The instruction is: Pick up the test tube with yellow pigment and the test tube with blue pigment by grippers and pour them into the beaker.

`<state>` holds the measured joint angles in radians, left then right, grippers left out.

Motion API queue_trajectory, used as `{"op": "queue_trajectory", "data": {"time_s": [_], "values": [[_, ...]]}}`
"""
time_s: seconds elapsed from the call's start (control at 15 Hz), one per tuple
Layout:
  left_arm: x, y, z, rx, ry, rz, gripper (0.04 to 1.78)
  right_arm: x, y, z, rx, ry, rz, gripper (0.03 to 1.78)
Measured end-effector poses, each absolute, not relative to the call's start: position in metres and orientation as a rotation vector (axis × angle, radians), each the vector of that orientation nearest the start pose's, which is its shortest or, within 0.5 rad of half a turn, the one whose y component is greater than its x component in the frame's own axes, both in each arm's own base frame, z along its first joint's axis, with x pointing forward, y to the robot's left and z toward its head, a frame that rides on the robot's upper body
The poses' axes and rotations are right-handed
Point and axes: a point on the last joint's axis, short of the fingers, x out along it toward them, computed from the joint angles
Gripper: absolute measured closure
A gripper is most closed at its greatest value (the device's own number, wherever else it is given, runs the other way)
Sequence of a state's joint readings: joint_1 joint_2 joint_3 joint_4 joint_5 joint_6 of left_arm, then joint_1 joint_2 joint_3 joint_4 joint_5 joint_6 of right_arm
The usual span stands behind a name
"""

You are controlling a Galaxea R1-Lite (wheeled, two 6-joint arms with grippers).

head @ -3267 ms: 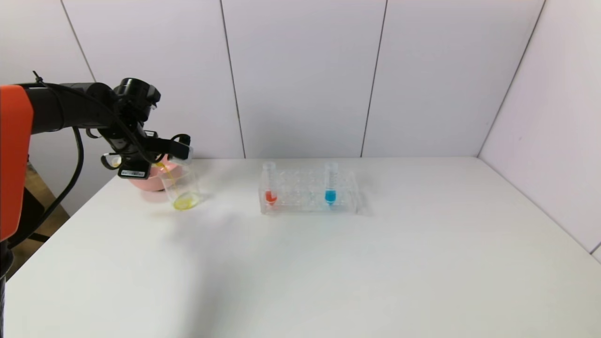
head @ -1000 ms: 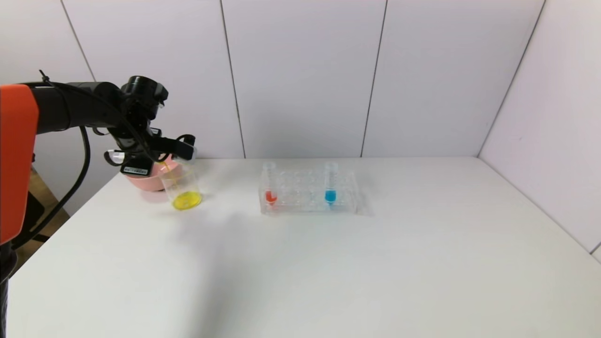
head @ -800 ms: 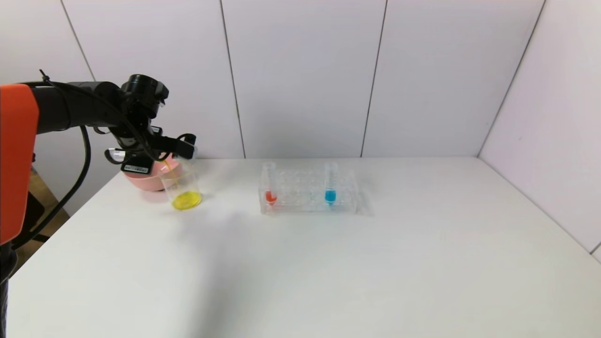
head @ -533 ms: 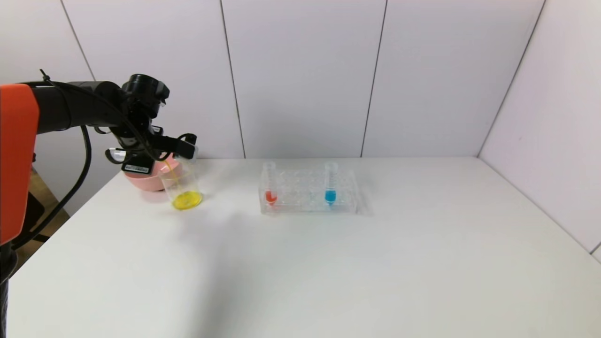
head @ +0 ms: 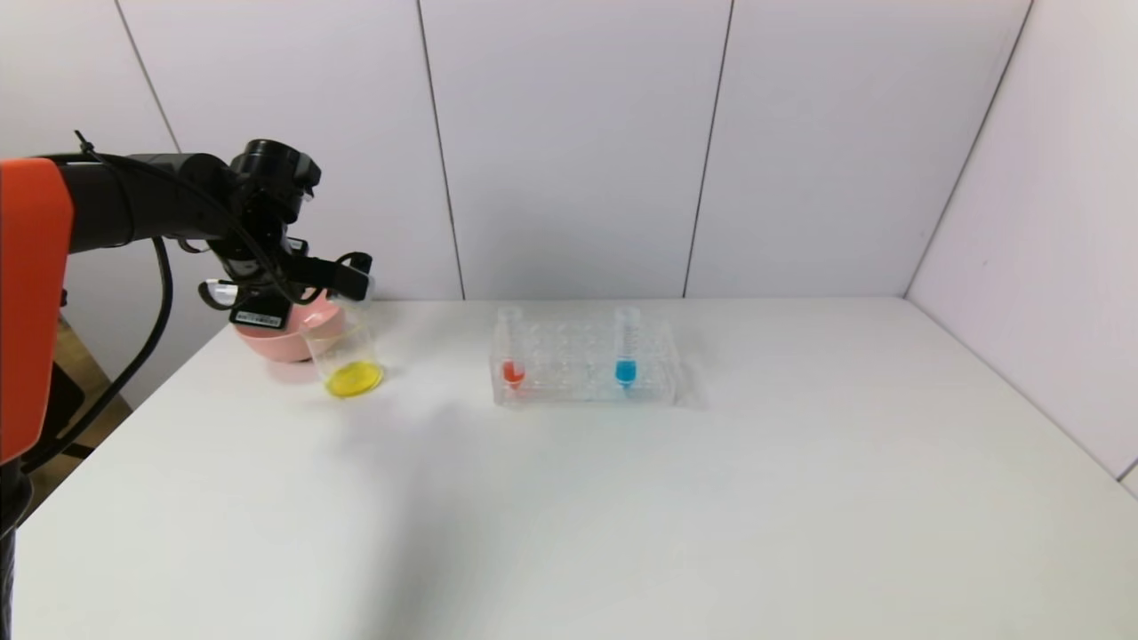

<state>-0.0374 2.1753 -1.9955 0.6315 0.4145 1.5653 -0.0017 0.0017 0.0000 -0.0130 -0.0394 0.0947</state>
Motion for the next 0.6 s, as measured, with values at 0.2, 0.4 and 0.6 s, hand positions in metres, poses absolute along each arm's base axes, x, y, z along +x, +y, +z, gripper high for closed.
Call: {"op": "queue_trajectory", "data": {"time_s": [0.2, 0.4, 0.6], "values": [[0.4250, -0.0072, 0.2173, 1.639, 0.925, -0.344, 1.28, -0.0227, -0.0008, 0.0768, 0.095, -0.013, -0.040, 0.10], [0.4246, -0.0093, 0.2178, 1.646, 0.928, -0.338, 1.28, -0.0227, -0.0008, 0.0769, 0.095, -0.014, -0.040, 0.10], [0.4244, -0.0092, 0.2184, 1.638, 0.919, -0.344, 1.28, -0.0227, -0.0008, 0.0769, 0.095, -0.014, -0.040, 0.10]]}}
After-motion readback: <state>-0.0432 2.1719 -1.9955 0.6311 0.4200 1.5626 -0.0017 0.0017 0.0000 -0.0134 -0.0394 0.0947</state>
